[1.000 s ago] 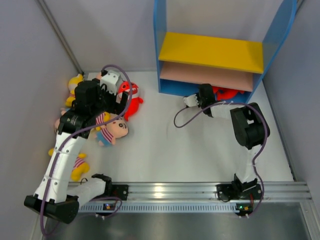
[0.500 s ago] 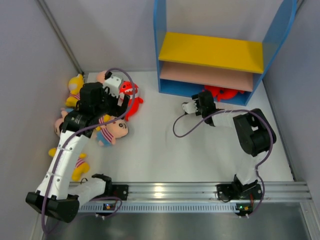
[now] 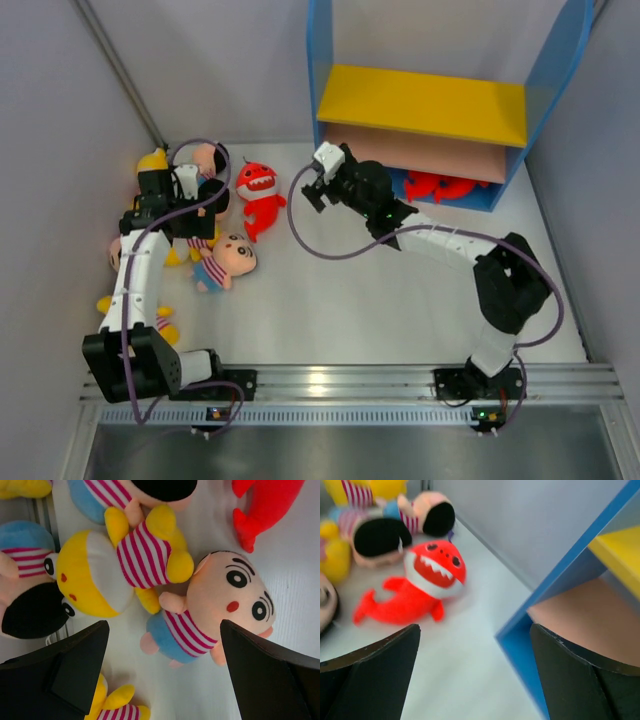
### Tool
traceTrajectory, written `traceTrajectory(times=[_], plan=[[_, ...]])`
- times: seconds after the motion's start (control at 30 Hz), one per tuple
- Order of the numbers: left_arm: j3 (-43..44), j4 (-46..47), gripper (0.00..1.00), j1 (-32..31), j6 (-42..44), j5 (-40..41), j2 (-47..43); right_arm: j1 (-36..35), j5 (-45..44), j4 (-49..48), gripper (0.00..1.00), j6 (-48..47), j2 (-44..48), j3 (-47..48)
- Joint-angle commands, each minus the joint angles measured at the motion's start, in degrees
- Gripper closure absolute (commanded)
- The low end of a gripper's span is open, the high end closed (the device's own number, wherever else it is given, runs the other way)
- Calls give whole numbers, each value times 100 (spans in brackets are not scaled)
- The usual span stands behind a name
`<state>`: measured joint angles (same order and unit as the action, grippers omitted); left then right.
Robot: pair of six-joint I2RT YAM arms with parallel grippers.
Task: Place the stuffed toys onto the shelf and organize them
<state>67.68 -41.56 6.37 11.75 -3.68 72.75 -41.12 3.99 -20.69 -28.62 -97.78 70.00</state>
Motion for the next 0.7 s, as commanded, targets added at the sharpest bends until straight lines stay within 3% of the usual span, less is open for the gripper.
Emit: traceTrajectory(times=[0.0, 0.13, 0.23, 0.67], plan=[[-141, -1, 1, 215, 82, -335, -59, -36, -7, -901, 9, 4368, -899, 557], [-229, -1, 1, 338, 135, -352, -77, -229, -714, -788, 15, 7144, -1866, 1322], [-229, -10, 1, 356, 152, -431, -129, -431, -1057, -779, 16, 8246, -2490, 1621], [-124, -10, 1, 365, 196, -774, -112, -827, -1445, 100, 20, 9699, -4397, 3186]])
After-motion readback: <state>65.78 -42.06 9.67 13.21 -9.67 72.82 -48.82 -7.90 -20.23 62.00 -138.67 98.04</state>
